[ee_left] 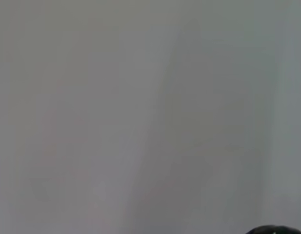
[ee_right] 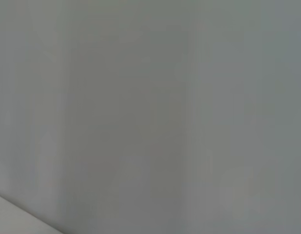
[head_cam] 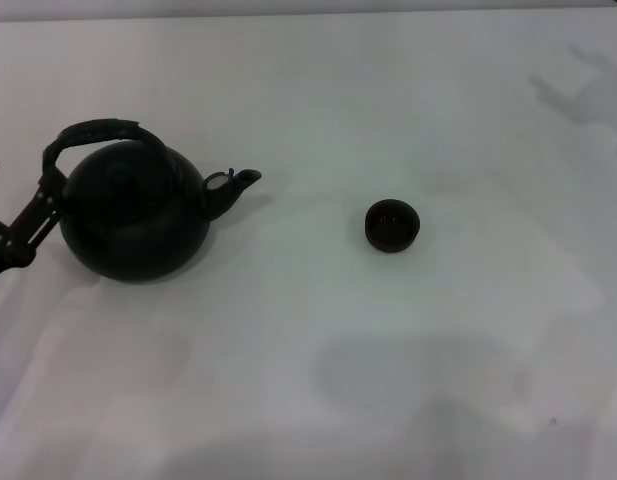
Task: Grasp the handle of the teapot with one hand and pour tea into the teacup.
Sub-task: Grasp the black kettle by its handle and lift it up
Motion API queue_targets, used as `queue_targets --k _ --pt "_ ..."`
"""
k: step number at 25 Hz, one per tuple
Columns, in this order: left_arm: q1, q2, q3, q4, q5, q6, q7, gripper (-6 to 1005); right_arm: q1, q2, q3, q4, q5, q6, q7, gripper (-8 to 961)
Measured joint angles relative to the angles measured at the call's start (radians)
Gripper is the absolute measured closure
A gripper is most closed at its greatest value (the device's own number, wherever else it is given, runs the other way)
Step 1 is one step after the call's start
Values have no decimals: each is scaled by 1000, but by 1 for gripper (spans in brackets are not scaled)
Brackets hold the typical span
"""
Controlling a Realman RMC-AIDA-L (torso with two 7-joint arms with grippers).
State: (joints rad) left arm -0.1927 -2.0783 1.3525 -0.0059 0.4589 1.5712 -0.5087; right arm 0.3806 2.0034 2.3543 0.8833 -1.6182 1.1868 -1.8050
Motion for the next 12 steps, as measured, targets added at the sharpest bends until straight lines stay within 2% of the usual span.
queue_targets --k 12 --pt "-31 0 0 2 0 -81 -59 114 0 0 -1 -14 0 1 -8 109"
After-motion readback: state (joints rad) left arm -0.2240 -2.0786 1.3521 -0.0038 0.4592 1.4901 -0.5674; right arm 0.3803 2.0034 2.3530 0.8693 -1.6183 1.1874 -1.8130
